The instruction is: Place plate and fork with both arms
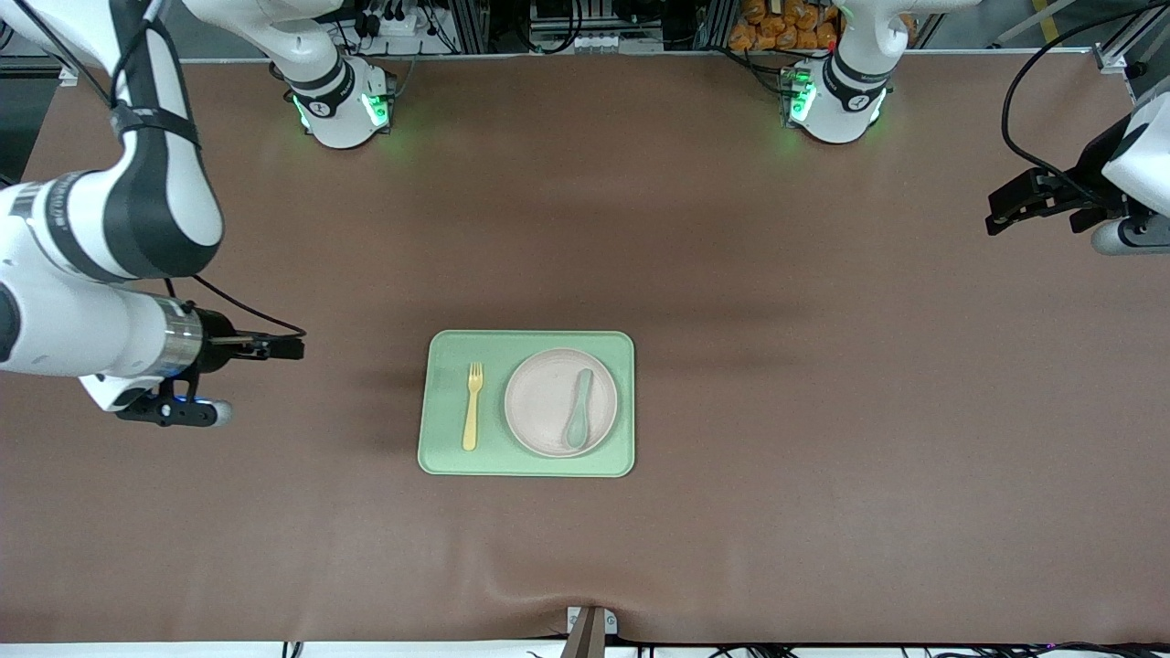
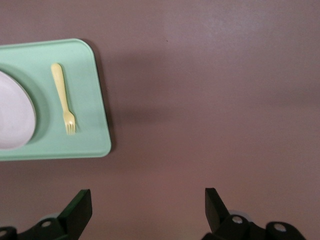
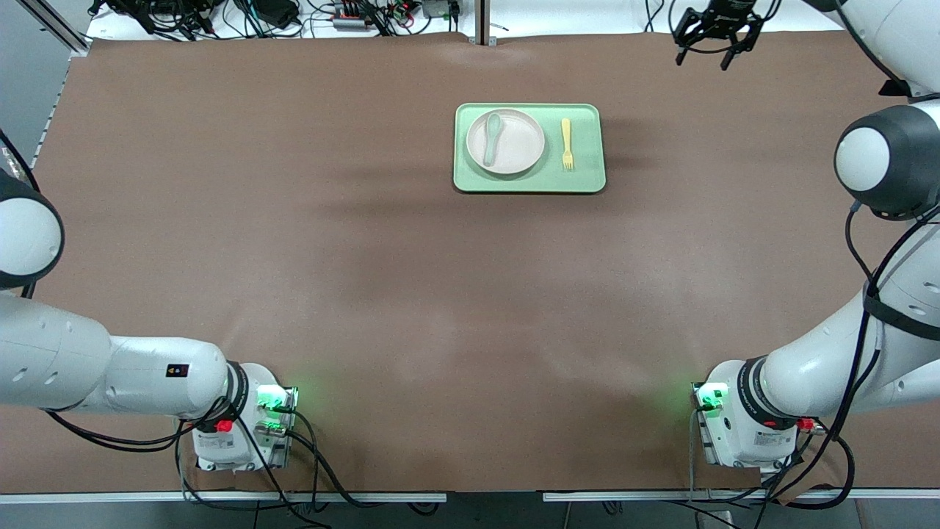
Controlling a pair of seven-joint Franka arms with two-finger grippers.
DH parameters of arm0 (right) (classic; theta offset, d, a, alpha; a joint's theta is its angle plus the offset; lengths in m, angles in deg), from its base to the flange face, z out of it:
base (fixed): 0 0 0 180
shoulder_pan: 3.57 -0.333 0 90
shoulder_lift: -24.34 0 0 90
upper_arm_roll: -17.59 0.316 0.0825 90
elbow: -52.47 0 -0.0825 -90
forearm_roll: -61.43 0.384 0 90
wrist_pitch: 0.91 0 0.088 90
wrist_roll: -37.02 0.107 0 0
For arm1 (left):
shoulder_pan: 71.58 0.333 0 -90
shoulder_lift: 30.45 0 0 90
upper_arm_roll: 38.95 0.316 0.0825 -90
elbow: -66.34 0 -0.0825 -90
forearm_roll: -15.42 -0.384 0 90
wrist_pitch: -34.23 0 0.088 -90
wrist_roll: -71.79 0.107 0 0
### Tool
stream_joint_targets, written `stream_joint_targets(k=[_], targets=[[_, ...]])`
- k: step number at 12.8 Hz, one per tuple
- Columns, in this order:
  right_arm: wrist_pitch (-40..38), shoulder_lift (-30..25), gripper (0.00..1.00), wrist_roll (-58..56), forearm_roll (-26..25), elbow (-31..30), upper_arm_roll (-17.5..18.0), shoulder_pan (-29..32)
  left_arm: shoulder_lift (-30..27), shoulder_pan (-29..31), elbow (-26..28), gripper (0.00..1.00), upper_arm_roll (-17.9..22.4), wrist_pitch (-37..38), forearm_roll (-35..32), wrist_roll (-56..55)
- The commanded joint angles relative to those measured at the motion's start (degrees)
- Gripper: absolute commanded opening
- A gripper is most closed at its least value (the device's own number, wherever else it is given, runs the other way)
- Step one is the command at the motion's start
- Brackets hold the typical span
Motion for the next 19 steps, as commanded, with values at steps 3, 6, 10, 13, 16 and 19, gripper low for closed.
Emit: stream_joint_targets(k=[3, 6, 10, 13, 16, 19], targets=[[-3.92, -2.57, 1.0, -8.57, -0.23, -1.03, 0.88, 3.93, -0.62, 0.45, 0.27, 1.0, -0.3, -0.09, -0.8, 1.06], [-6.74, -3.89, 1.0, -8.76, -0.23, -1.03, 0.88, 4.11, -0.7, 0.45, 0.27, 1.0, -0.3, -0.09, -0.72, 1.06], [-8.06, -4.77, 1.0, -10.17, -0.23, -0.95, 0.96, 4.64, -0.88, 0.54, 0.27, 1.0, -0.3, -0.09, -0.63, 1.06], [-8.85, -7.31, 1.0, -11.13, -0.67, -0.86, 0.88, 5.17, -0.88, 0.54, 0.27, 1.0, -0.3, 0.0, -0.63, 1.06], [-9.38, -11.88, 1.0, -10.79, -2.95, -1.12, 0.79, 5.43, -0.97, 0.54, 0.27, 1.0, -0.3, 0.0, -0.63, 1.06], [-9.38, -17.06, 1.0, -10.52, -6.19, -2.69, 0.88, 5.78, -1.14, 0.54, 0.27, 1.0, -0.3, 0.43, -0.63, 1.06]])
